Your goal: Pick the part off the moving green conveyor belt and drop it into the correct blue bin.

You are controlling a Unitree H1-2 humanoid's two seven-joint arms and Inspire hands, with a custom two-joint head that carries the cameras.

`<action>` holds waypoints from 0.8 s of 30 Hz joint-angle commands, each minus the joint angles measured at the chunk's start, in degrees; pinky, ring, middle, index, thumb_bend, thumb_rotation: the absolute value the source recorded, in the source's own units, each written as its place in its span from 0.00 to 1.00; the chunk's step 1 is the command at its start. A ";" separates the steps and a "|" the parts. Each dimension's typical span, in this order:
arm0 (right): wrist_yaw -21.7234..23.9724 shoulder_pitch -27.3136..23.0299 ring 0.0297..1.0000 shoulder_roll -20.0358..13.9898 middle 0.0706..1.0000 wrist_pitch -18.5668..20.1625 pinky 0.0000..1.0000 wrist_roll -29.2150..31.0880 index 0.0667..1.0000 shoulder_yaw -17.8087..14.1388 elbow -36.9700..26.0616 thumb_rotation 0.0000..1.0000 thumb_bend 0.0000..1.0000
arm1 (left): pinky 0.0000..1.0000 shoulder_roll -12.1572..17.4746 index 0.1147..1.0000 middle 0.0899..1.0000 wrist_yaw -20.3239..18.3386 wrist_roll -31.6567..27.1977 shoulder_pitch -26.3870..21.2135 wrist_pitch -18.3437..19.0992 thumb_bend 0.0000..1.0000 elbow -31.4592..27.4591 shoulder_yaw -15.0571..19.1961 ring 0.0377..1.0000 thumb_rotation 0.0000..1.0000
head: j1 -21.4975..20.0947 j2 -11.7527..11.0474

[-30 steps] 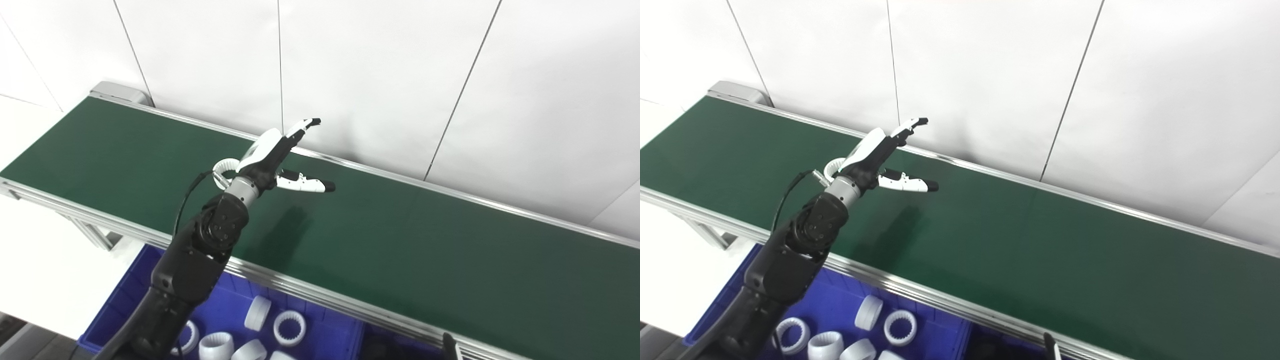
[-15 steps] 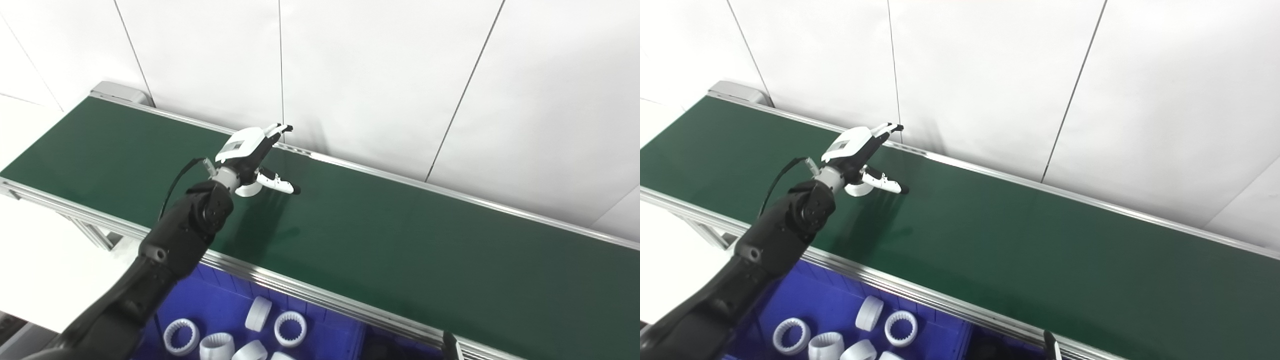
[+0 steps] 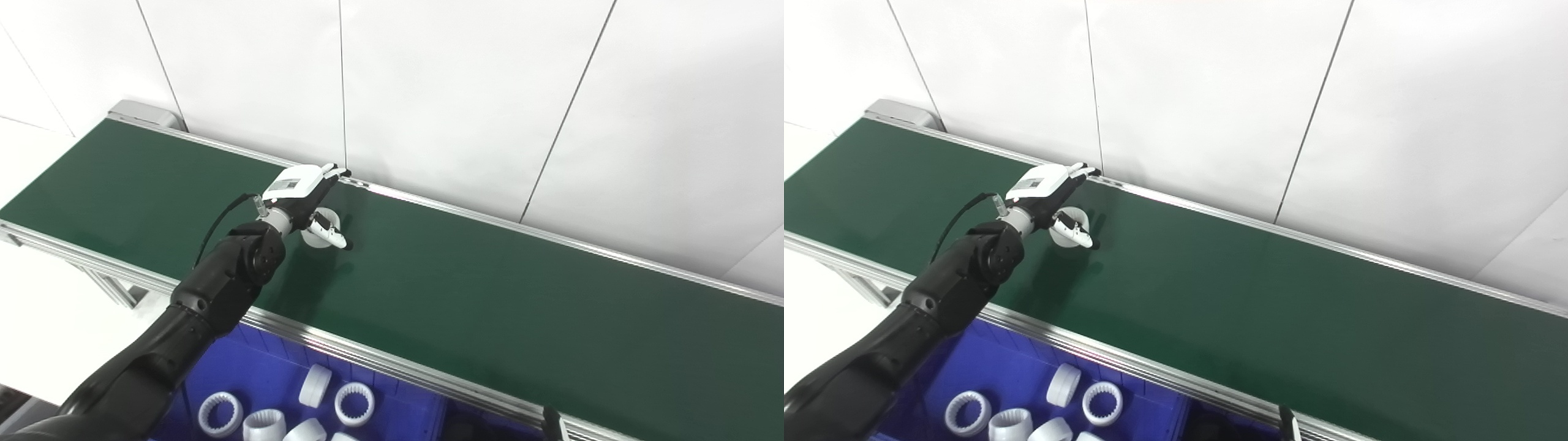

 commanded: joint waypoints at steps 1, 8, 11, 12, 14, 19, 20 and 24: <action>-0.24 0.90 1.00 0.41 1.00 -2.47 1.00 0.06 1.00 -0.14 -1.87 0.48 0.98 | 0.91 0.21 0.87 0.94 1.53 -1.42 -1.37 -0.37 0.82 -0.02 0.72 0.92 0.10 | -0.04 0.11; -0.37 1.20 1.00 0.53 1.00 -2.57 1.00 0.16 1.00 -0.41 -2.15 0.49 0.99 | 0.64 -1.87 0.80 0.86 2.19 -6.75 -0.85 -2.79 0.78 3.81 1.54 0.77 0.01 | 0.03 0.49; -0.41 1.29 1.00 0.55 1.00 -2.97 1.00 0.34 1.00 -0.48 -2.07 0.49 0.99 | 0.60 -3.29 0.74 0.78 3.99 -8.96 -0.49 -3.93 0.70 5.99 2.18 0.71 0.00 | -0.07 0.59; -0.38 1.29 1.00 0.56 1.00 -3.23 1.00 0.55 1.00 -0.47 -1.99 0.49 0.99 | 0.57 -3.98 0.71 0.73 5.24 -9.64 -0.43 -4.52 0.67 6.98 2.52 0.66 0.00 | -0.15 0.64; -0.33 1.37 1.00 0.57 1.00 -3.39 1.00 0.65 1.00 -0.42 -2.06 0.49 0.99 | 0.51 -4.99 0.56 0.49 7.41 -10.12 -0.41 -5.92 0.55 8.64 2.88 0.55 0.00 | -0.25 0.81; -0.20 1.89 1.00 0.89 1.00 -2.20 1.00 1.22 1.00 -0.47 -3.00 0.48 0.99 | 0.46 -6.55 0.45 0.47 10.95 -11.78 -0.49 -11.04 0.50 11.41 3.22 0.40 0.00 | -0.21 0.94; -0.23 1.93 1.00 0.96 1.00 -2.10 1.00 1.15 1.00 -0.50 -3.10 0.48 0.99 | 0.46 -6.71 0.45 0.47 11.41 -12.28 -0.53 -12.03 0.50 11.82 3.34 0.40 0.00 | -0.21 0.95; -0.37 1.97 1.00 1.15 1.00 -1.76 1.00 0.24 1.00 -0.63 -3.23 0.50 0.99 | 0.43 -7.46 0.46 0.46 13.02 -13.90 -0.67 -14.30 0.50 12.22 3.87 0.39 0.00 | -0.03 1.04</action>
